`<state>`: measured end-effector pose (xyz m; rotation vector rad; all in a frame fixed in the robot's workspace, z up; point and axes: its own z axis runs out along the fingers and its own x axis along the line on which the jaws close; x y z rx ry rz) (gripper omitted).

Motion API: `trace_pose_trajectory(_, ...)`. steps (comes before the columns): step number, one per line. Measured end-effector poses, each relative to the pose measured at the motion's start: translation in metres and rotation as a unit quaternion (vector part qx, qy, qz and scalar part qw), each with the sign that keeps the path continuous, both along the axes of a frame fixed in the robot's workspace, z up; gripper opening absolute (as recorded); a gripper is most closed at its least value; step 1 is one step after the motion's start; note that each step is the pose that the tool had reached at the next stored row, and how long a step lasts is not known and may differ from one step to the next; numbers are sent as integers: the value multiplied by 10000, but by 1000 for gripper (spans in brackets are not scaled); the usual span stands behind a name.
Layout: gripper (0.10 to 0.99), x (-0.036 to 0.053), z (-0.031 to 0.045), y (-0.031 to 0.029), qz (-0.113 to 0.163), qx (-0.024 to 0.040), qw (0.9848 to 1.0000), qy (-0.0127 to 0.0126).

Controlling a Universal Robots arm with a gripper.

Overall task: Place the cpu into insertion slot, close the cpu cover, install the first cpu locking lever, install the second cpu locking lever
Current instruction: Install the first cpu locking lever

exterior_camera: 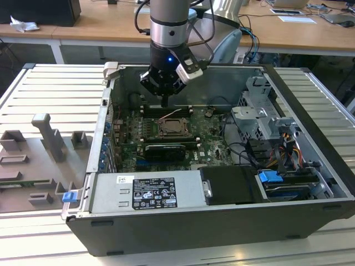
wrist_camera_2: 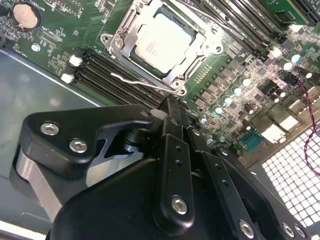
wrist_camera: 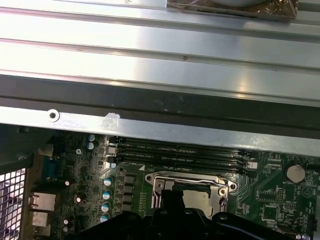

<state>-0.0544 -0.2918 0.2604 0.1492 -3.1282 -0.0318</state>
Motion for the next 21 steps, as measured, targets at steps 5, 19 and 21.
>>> trace_pose_trajectory(5, 106, 11, -2, 0, -1, 0, 10000, 0)
trace_pose_trajectory(19, 106, 118, -63, -41, -170, 225, 9996, -3)
trace_pose_trajectory(21, 106, 120, -115, -41, -214, 225, 9995, -5)
